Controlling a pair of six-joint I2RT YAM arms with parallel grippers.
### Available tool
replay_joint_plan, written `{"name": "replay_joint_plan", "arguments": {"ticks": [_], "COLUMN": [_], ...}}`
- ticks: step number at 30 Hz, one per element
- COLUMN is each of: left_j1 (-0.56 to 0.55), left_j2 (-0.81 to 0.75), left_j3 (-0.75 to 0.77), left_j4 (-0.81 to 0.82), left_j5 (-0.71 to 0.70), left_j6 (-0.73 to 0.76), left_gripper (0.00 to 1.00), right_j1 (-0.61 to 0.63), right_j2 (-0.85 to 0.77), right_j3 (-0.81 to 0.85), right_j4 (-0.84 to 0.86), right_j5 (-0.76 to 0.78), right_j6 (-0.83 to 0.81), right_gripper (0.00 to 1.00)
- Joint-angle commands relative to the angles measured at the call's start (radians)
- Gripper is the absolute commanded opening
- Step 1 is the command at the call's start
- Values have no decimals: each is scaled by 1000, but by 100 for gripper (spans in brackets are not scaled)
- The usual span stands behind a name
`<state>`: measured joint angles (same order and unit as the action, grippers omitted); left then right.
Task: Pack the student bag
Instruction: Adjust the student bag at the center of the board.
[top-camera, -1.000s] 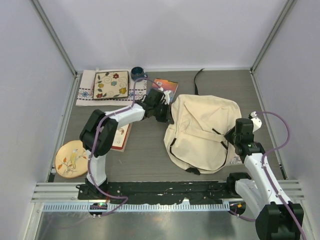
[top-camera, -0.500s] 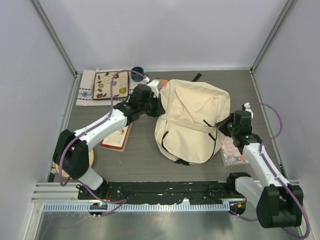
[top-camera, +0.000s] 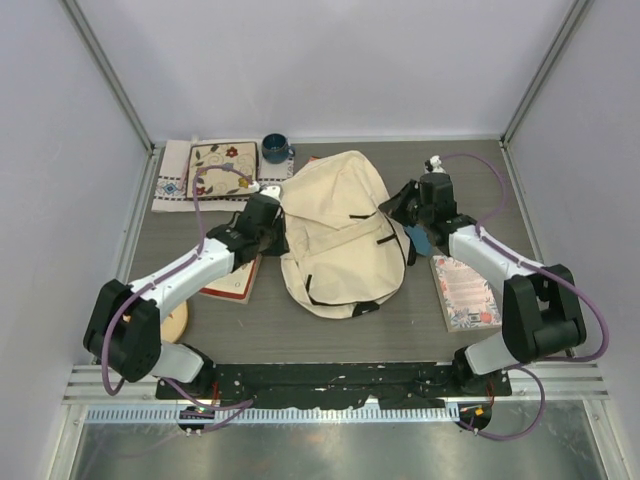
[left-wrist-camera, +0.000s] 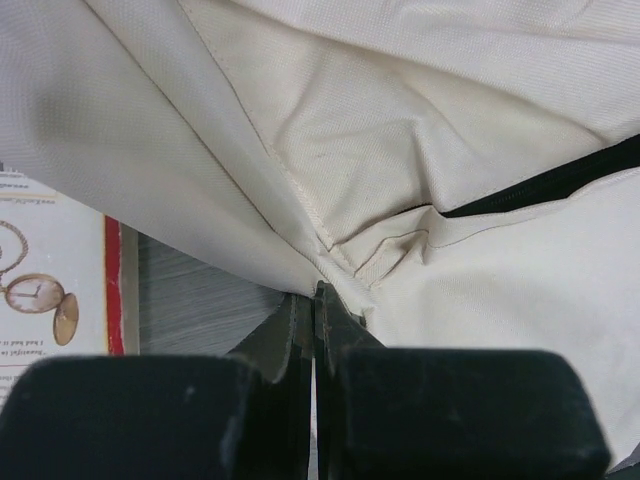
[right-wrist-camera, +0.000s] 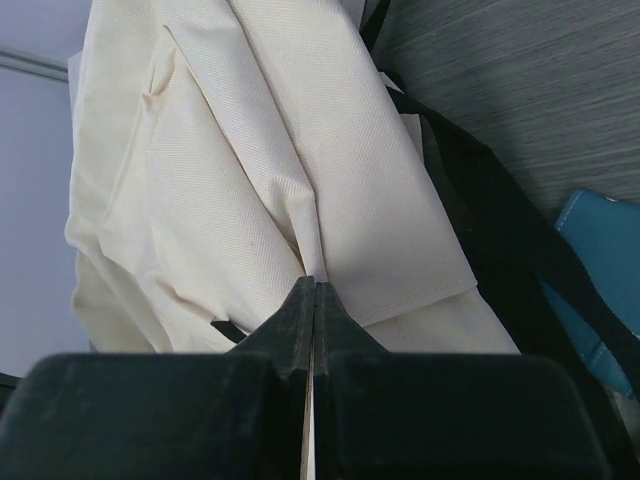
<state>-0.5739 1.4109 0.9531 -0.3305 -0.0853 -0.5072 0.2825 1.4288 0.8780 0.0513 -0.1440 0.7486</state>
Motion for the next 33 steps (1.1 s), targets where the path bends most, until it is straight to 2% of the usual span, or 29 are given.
{"name": "replay_joint_plan", "arguments": {"ticks": [1,2,3,5,6,7,9,10,13,16,20,23,25,29,31,33], "left_j1": [20,20,22,25,26,26,29,29,29,29,35,74,133,268,305,330], "left_j2": [-38,-44,-47,-56,-55,-56,-64,-69,-92,-118,-142,-156,-179,-240,-272,-286], "left_j3": [7,0,-7,-11,-5,6,10,13,21,27,29,21,-5,-69,-91,-97], "left_j4": [50,54,57,44,32,19,2,2,-11,-33,-86,-129,-139,-127,-130,-146], "left_j5": [21,21,21,7,2,-7,-16,-25,-39,-60,-128,-171,-163,-84,-70,-90], "left_j6": [-27,-22,-17,-13,-13,-11,-5,-5,-1,12,32,35,27,1,-1,-13], "left_gripper": [2,6,7,21,32,49,63,75,91,99,100,100,100,100,99,100], "right_j1": [20,18,17,12,14,8,-11,-49,-127,-213,-226,-217,-140,107,167,191], "right_j2": [36,32,24,1,-8,-37,-70,-109,-166,-238,-309,-324,-329,-306,-292,-286], "right_j3": [72,65,61,53,53,52,44,30,-13,-40,-51,-86,-106,-74,-77,-99], "right_j4": [50,45,38,-1,-20,-77,-138,-151,-182,-215,-240,-161,-102,-116,-116,-58], "right_j5": [-68,-63,-59,-39,-23,-2,76,95,89,69,12,-175,-203,-24,26,3], "right_j6": [12,5,-3,-35,-51,-80,-100,-106,-112,-141,-178,-106,-46,-40,-17,7], "right_gripper": [1,7,21,32,47,53,62,64,67,72,74,74,74,74,74,74]}}
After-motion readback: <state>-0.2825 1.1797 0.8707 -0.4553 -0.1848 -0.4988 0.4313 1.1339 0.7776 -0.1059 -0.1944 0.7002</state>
